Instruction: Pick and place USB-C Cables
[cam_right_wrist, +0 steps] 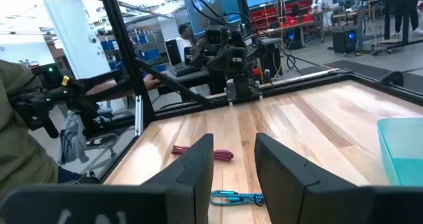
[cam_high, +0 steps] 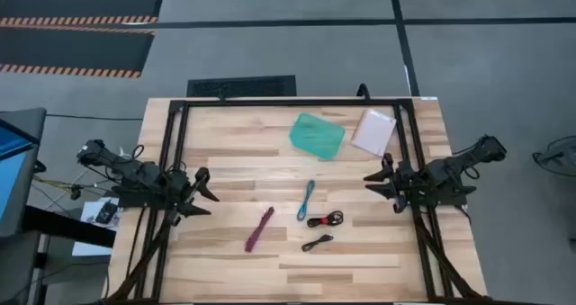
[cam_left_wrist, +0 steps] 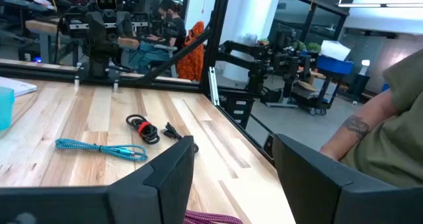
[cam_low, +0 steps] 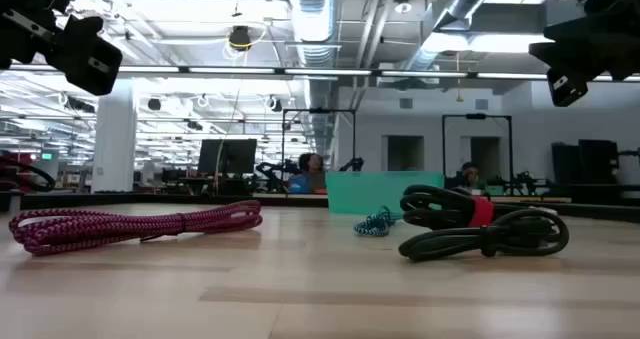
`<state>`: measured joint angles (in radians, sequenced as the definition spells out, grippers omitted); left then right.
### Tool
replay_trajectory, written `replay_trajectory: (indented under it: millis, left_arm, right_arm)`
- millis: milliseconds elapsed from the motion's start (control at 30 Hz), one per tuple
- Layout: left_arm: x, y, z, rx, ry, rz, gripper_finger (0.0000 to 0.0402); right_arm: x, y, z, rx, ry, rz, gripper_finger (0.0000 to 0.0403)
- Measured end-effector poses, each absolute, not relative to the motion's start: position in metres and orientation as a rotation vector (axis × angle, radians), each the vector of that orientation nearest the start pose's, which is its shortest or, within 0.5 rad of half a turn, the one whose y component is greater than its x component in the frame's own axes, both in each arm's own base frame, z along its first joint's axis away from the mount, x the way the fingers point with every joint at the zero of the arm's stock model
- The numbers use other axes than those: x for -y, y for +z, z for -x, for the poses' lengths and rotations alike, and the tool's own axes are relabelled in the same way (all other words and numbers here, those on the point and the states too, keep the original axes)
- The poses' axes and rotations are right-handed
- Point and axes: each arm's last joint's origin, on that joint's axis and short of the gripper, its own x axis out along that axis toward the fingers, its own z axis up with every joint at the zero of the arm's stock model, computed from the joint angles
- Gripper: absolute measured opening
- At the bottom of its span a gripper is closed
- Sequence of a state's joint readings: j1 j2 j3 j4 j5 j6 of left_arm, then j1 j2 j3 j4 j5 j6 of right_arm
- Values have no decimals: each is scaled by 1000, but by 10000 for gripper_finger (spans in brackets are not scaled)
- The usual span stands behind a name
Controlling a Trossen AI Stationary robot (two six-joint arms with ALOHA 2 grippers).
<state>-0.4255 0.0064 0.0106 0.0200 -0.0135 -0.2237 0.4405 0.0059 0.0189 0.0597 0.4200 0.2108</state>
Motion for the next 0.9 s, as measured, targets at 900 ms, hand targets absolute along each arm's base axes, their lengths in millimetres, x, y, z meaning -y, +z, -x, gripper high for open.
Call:
replay_trajectory:
  millis: [900]
  left_arm:
    - [40, 169, -89, -43, -414, 325, 194]
  right_arm:
    - [-29, 175, -90, 64, 27, -241, 136]
